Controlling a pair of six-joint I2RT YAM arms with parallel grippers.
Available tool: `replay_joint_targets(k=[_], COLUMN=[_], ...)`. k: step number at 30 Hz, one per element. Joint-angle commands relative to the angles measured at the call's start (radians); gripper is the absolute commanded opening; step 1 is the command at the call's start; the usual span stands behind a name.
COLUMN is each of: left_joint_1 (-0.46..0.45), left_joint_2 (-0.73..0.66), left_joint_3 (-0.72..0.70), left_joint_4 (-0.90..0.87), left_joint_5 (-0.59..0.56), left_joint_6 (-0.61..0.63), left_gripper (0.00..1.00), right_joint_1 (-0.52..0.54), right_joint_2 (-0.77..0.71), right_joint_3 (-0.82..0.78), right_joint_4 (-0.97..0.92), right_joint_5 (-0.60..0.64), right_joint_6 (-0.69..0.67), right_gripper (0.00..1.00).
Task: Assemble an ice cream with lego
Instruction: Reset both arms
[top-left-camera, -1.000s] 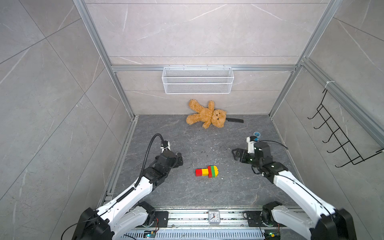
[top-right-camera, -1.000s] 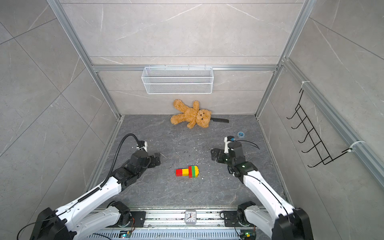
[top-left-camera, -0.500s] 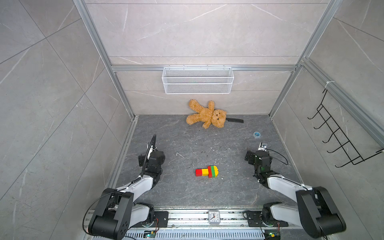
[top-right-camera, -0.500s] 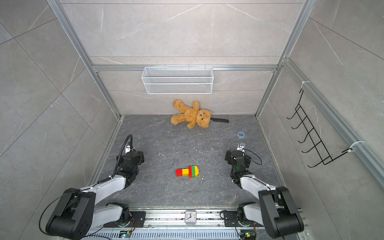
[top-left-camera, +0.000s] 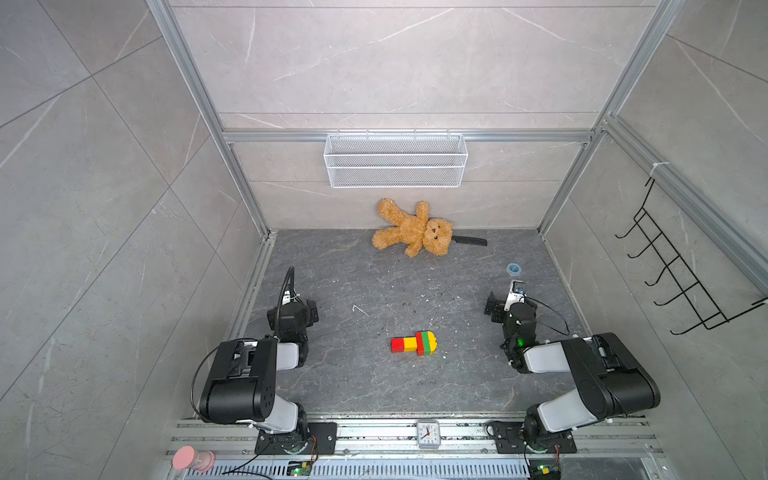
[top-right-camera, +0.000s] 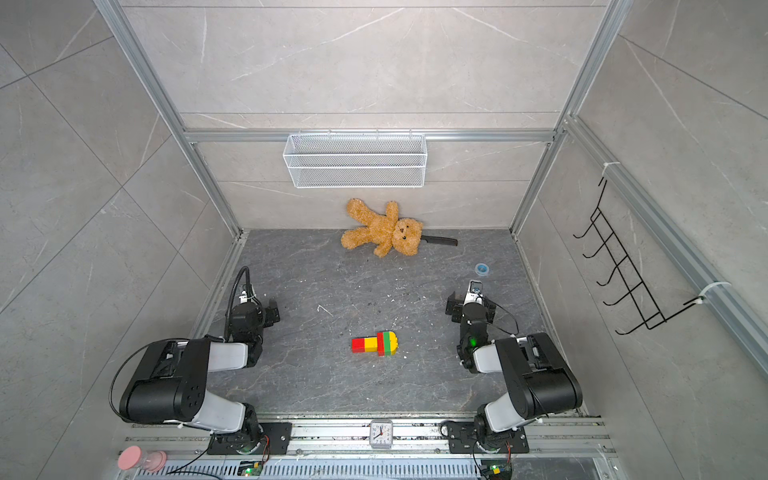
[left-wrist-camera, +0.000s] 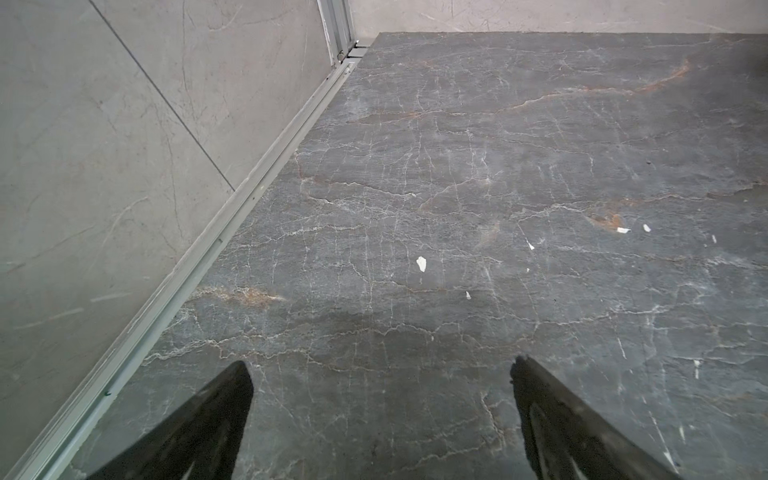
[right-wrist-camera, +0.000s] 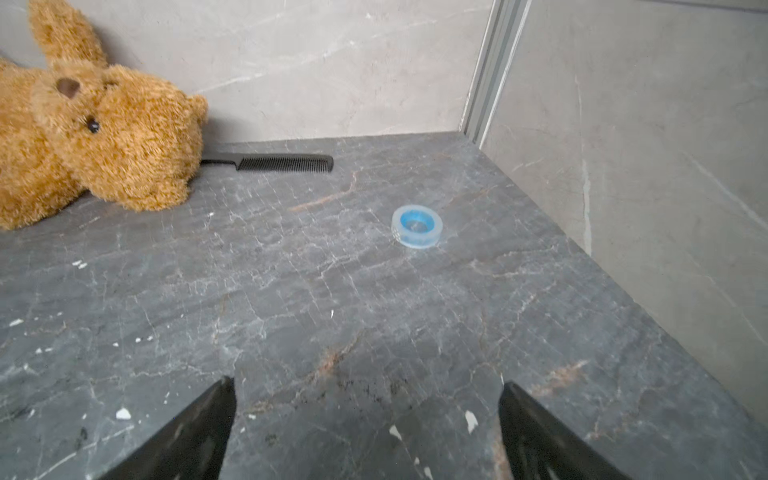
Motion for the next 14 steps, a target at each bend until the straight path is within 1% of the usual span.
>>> replay_joint_targets(k=[1,2,4,6,14], left_joint_1=[-0.001,-0.001,-0.001,-0.001,-0.001], left_joint_2=[0.002,0.0,0.001,0.0,-0.001], left_joint_3=[0.015,0.015,0.015,0.015,0.015], left_joint_4=[0.062,0.058,0.06,0.057,0.061], left_joint_5=[0.052,0.052,0.052,0.054,0.053], left_joint_6=[-0.02,-0.021,-0.021,-0.021,-0.021], left_gripper=[0.99,0.99,0.99,1.0,1.0], right_joint_1=[-0.005,-0.005,-0.006,-0.006,-0.011], right_joint_2=[0.001,0.008,-0.003,0.005,0.001], right_joint_3=[0.008,0.006,0.011,0.008,0.015], right_joint_4=[0.008,0.03,-0.006,0.017,-0.003], right_joint_5=[-0.016,-0.017,-0.015,-0.02,-0.026], right_joint_6=[-0.013,-0.018,-0.011,-0.015,-0.009], right_gripper=[1.0,1.0,1.0,1.0,1.0])
